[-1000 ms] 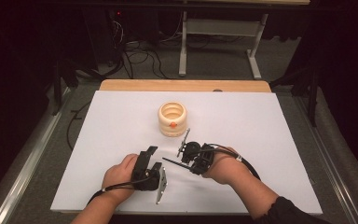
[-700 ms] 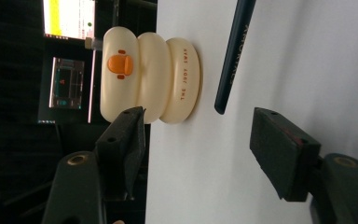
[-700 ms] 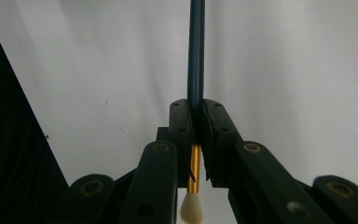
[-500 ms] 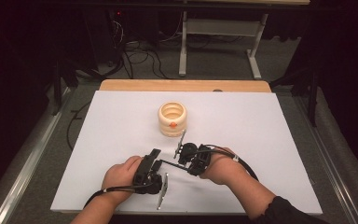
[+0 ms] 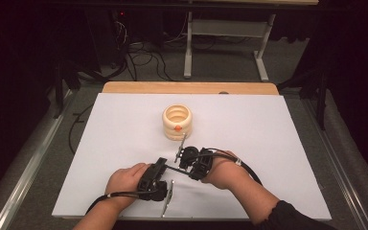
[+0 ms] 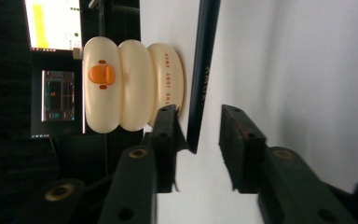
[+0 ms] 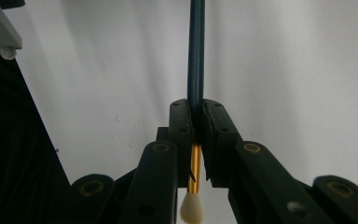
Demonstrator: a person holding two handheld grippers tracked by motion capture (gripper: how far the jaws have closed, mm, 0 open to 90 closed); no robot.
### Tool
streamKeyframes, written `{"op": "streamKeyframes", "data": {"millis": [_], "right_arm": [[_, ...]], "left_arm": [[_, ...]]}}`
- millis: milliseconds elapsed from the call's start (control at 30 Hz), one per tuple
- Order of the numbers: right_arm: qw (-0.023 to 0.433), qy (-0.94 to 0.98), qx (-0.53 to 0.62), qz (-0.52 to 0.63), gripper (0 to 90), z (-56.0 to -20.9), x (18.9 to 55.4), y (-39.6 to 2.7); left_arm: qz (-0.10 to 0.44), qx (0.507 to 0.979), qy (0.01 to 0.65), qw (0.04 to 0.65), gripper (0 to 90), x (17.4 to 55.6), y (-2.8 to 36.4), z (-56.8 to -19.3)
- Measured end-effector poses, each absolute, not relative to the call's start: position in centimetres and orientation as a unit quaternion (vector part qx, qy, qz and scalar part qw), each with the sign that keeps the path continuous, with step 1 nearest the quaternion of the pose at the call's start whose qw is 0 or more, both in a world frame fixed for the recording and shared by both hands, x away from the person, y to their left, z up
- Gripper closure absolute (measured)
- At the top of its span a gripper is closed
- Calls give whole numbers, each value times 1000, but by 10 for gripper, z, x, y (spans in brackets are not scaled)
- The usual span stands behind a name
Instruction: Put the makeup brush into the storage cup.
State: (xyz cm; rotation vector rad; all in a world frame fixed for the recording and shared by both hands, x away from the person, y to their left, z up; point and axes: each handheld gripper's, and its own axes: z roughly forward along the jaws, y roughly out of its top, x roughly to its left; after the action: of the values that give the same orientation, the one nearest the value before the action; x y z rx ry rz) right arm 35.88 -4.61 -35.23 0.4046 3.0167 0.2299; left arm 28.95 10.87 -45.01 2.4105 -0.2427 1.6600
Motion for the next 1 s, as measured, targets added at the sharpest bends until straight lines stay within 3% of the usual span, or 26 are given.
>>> {"op": "streamKeyframes", "data": {"millis": [467,1000], "right_arm": [[45,988,133,67,854,-352,359,-44],[49,987,136,70,838,-352,359,-45]], "left_arm": [[567,813,-92,97,842,288,109,-449],[559,818,-96,93,854,288,108,-448]]}}
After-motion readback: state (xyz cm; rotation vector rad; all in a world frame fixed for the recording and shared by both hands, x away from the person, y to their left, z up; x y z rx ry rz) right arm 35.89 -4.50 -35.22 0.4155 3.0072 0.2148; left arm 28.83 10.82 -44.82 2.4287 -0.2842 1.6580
